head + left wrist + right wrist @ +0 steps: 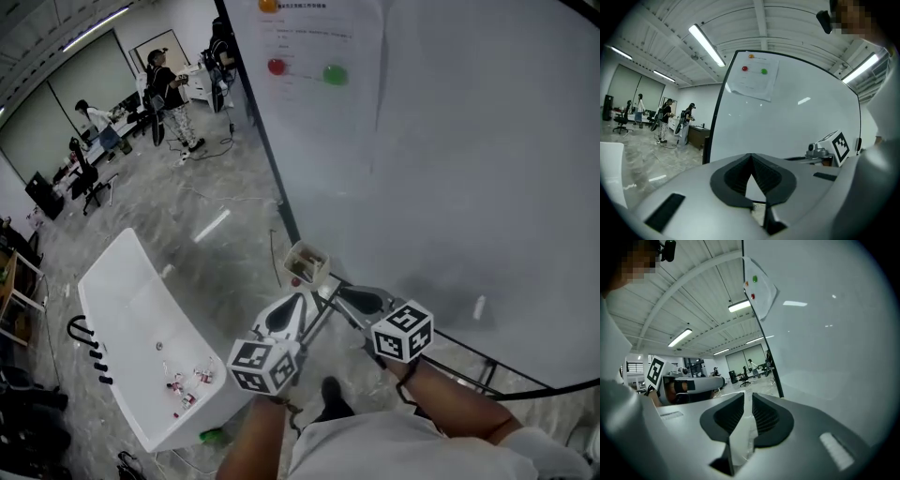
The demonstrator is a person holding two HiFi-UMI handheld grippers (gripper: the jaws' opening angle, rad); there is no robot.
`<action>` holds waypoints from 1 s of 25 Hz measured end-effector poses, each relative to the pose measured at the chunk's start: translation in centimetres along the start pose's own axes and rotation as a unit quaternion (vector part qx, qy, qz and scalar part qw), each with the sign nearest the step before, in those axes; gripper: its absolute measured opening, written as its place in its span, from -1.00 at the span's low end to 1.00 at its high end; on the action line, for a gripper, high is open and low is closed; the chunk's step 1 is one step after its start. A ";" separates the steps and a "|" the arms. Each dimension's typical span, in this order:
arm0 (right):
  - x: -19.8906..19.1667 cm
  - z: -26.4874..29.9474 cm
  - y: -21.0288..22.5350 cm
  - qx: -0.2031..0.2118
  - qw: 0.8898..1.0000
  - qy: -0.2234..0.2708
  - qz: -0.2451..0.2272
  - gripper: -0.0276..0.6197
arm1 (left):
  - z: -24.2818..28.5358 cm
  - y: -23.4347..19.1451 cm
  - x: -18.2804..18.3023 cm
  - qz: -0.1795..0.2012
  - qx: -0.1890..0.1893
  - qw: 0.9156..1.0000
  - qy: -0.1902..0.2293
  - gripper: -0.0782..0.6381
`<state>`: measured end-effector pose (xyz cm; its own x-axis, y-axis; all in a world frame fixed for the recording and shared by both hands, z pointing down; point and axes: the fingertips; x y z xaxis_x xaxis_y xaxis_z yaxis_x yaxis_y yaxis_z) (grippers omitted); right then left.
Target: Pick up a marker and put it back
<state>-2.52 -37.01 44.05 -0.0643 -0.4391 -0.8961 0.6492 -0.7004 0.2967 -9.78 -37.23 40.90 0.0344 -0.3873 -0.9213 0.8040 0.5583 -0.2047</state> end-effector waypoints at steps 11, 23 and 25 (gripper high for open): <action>-4.6 13.7 10.3 -0.051 0.992 -0.069 0.091 -0.62 | 9.2 -11.3 -5.5 -0.052 -0.046 0.995 -0.068 -0.77; -7.2 19.5 15.7 -0.112 0.981 -0.094 0.130 -0.61 | 12.2 -16.4 -9.9 -0.076 -0.067 0.988 -0.114 -0.77; -7.1 19.5 16.0 -0.123 0.980 -0.093 0.125 -0.68 | 12.2 -16.7 -9.9 -0.075 -0.068 0.988 -0.113 -0.77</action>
<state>-6.51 -56.07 61.56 -0.0026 -0.6908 -0.7230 0.8243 -0.4108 0.3895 -16.30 -51.65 57.45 0.0649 -0.6185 -0.7831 0.7230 0.5701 -0.3903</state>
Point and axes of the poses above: the fingertips, and each gripper's own axes: z forward along the fingers, y to its right, x out of its top, and after that the axes turned 10 degrees about -y, right-handed
